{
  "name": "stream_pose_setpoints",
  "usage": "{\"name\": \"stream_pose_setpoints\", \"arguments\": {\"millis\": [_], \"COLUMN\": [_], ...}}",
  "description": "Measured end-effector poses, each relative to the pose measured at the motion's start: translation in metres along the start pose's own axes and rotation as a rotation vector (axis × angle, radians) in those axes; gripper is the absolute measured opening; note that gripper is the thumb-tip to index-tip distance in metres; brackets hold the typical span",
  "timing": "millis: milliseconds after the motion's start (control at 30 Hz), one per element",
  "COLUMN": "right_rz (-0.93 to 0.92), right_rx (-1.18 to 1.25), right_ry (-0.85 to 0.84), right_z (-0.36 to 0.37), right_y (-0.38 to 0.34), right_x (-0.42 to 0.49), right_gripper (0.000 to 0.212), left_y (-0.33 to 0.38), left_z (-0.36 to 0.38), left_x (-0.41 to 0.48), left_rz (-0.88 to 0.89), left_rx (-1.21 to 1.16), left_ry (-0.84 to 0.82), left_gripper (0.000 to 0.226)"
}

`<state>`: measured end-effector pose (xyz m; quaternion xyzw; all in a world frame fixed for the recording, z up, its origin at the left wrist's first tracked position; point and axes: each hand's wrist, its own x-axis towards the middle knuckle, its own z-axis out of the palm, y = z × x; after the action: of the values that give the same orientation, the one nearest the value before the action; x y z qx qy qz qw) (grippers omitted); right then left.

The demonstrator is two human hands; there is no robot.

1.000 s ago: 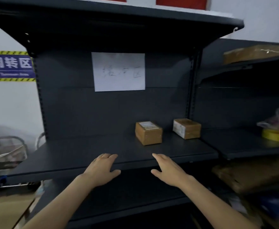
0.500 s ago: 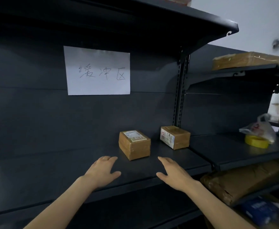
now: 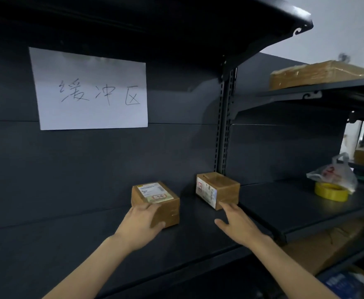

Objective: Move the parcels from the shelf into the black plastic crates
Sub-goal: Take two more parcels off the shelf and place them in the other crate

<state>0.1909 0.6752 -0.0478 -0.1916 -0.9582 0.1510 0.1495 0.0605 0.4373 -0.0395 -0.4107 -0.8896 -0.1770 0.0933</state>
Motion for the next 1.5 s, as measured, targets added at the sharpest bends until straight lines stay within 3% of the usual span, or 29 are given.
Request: {"name": "stream_pose_setpoints", "arguments": {"millis": [200,367,500,700,900,1000,1167,1233,1500], "right_rz": [-0.030,0.007,0.059,0.074,0.121,0.157,0.211,0.231,0.343], "right_rx": [-0.048,0.011,-0.089,-0.191,-0.162,0.014,0.877,1.058,1.203], "right_ry": [0.101,0.093,0.028,-0.087,-0.070,-0.016,0.008,-0.007,-0.237], "right_z": [-0.015,-0.025,-0.020,-0.003,0.001,-0.001,0.010,0.020,0.051], "right_y": [0.037,0.071,0.079,0.071,0.080,0.078,0.059,0.046,0.007], "right_x": [0.059,0.104,0.135,0.172,0.178,0.175,0.164,0.158,0.151], "right_gripper": [0.052,0.065,0.085,0.105,0.086,0.078,0.054,0.043,0.042], "left_y": [0.035,0.081,0.102,0.098,0.077,0.064,0.036,0.021,-0.022], "left_z": [0.017,0.046,0.072,0.082,0.066,0.057,0.036,0.027,0.017], "left_x": [0.056,0.107,0.132,0.136,0.135,0.132,0.114,0.103,0.068], "left_rz": [-0.068,-0.063,-0.129,-0.177,-0.167,-0.193,-0.275,-0.330,-0.629], "left_rx": [-0.030,-0.134,-0.174,-0.035,0.039,0.031,-0.054,-0.083,-0.288], "left_ry": [0.151,0.141,0.063,0.092,0.170,0.212,0.339,0.390,0.420], "left_gripper": [0.051,0.053,0.055,0.057,0.055,0.055,0.053,0.051,0.051]}}
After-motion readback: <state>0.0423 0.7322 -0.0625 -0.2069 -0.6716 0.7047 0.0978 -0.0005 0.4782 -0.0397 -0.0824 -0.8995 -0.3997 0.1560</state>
